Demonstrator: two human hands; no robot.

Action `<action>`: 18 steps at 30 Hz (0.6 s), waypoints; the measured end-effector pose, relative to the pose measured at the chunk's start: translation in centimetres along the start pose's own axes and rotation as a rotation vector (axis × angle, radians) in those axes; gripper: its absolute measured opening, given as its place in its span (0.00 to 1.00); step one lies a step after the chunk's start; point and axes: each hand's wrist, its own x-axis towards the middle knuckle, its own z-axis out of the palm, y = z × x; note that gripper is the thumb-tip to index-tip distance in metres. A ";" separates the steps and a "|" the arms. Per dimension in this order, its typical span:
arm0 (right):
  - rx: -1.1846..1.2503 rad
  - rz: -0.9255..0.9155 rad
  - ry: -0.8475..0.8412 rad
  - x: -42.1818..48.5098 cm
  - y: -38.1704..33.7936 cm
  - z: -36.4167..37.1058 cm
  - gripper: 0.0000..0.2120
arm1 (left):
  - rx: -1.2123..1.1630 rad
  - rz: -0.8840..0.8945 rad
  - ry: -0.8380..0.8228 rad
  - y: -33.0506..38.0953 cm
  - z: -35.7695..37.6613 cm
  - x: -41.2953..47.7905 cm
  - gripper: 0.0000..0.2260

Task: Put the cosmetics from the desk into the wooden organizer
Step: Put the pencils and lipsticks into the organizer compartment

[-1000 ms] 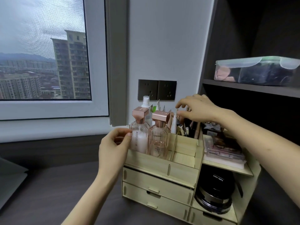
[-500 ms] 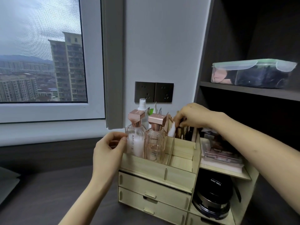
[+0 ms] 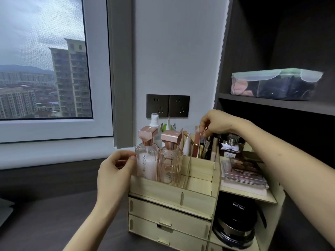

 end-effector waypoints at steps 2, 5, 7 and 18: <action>0.047 -0.017 0.040 0.2 -0.2 0.2 0.05 | -0.004 -0.004 0.008 0.1 0.0 0.2 0.08; -0.064 -0.026 0.023 1.1 -0.8 1.0 0.14 | -0.008 -0.015 0.006 0.3 0.0 0.6 0.07; -0.102 -0.005 -0.032 1.9 -1.3 1.6 0.16 | 0.007 -0.018 -0.005 0.4 0.2 0.8 0.05; -0.159 0.047 -0.125 5.3 -2.9 2.9 0.08 | 0.022 -0.020 0.064 1.0 0.8 2.2 0.09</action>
